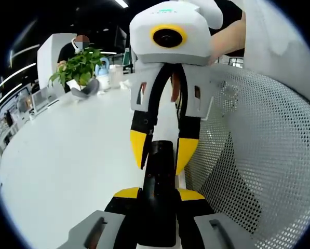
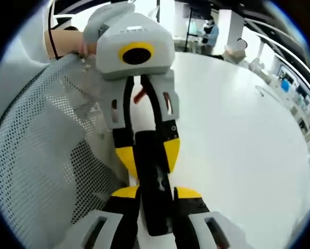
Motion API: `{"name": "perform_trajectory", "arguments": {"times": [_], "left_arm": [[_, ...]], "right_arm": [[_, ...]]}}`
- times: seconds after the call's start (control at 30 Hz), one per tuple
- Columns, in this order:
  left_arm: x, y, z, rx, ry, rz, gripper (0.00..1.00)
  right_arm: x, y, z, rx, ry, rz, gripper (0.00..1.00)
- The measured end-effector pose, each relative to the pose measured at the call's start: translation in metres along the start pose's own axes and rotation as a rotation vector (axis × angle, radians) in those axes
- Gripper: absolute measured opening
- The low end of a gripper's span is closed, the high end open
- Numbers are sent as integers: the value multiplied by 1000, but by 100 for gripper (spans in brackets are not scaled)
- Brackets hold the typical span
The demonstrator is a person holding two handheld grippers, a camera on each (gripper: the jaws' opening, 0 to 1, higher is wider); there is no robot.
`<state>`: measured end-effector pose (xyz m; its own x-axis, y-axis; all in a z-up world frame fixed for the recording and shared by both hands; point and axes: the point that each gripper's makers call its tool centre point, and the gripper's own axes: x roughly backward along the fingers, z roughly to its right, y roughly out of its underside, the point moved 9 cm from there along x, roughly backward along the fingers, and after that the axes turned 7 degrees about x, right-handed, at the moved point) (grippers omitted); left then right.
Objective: Press the specified remote control buttons in sequence, fully releasing each button before pressing the next.
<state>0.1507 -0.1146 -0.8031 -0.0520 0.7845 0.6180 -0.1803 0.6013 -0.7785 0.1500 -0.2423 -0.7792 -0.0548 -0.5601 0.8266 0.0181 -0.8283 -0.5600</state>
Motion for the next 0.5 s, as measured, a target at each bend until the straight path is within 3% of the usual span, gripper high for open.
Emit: {"name": "perform_trajectory", "arguments": {"times": [0.5], "left_arm": [[0, 0, 0, 0, 0, 1, 25]], "right_arm": [[10, 21, 0, -32, 0, -30, 23]]}}
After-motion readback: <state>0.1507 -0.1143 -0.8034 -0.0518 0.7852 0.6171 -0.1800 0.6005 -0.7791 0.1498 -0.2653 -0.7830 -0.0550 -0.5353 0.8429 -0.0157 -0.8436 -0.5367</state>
